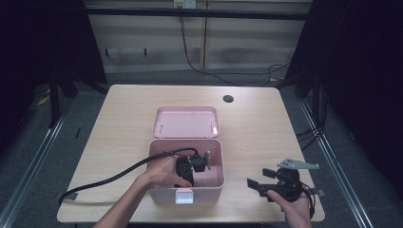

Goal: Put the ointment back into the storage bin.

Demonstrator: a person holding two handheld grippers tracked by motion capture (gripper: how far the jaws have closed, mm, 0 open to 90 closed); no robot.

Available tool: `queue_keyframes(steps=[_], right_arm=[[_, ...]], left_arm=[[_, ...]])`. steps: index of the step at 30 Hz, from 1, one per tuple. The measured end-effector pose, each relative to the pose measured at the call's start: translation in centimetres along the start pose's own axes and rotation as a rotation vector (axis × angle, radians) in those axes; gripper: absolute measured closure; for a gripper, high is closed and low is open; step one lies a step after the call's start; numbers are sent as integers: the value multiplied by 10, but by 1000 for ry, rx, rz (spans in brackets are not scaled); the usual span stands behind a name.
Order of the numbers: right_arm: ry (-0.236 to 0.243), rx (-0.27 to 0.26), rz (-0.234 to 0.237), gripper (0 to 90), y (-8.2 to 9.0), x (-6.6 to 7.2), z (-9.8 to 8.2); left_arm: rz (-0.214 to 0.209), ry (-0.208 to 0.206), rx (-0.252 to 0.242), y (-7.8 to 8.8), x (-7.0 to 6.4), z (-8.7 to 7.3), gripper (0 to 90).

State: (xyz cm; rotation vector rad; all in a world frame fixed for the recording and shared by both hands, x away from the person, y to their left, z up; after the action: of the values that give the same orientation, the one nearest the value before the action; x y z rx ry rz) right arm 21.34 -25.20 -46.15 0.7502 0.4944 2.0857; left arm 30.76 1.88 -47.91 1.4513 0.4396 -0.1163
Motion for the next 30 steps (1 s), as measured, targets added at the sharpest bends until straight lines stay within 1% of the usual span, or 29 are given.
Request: queue_keyframes(steps=[7,11,13,16,17,18,20,23,25,26,27,30], right_arm=[[0,0,0,165,0,0,0],[-3,2,-2,165,0,0,0],[-2,3,-3,165,0,0,0],[-2,2,-3,165,0,0,0],[-2,2,-3,165,0,0,0],[-1,1,-1,165,0,0,0],[-1,0,-2,165,0,0,0],[-2,0,-1,165,1,0,0],[-1,0,-2,166,1,0,0],[1,-2,0,165,1,0,0],[1,-2,0,165,1,0,0],[1,-2,0,165,1,0,0]], left_arm=[[-3,7,6,-1,0,0,685],[6,4,10,-1,0,0,681],[16,7,15,-1,1,0,662],[29,15,9,-1,1,0,626],[38,14,3,0,1,0,626],[50,20,-8,2,1,0,599],[58,27,-16,3,0,1,590],[64,29,-22,5,1,1,537],[56,47,-33,6,2,1,501],[48,56,-55,8,1,1,473],[48,56,-55,8,1,1,465],[39,55,-81,15,-1,1,442]])
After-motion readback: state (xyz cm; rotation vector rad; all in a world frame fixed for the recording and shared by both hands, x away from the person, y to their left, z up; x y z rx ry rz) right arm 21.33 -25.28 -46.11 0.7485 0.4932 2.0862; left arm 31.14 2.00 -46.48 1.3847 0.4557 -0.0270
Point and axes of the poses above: each handheld gripper's, and its own axes: y roughly backward along the jaws, z roughly out of its top, x roughly to its left, the point moved 2 cm from there along -y, roughly forward along the jaws, and after that the axes turned 1 degree about z, right-handed, at the moved point
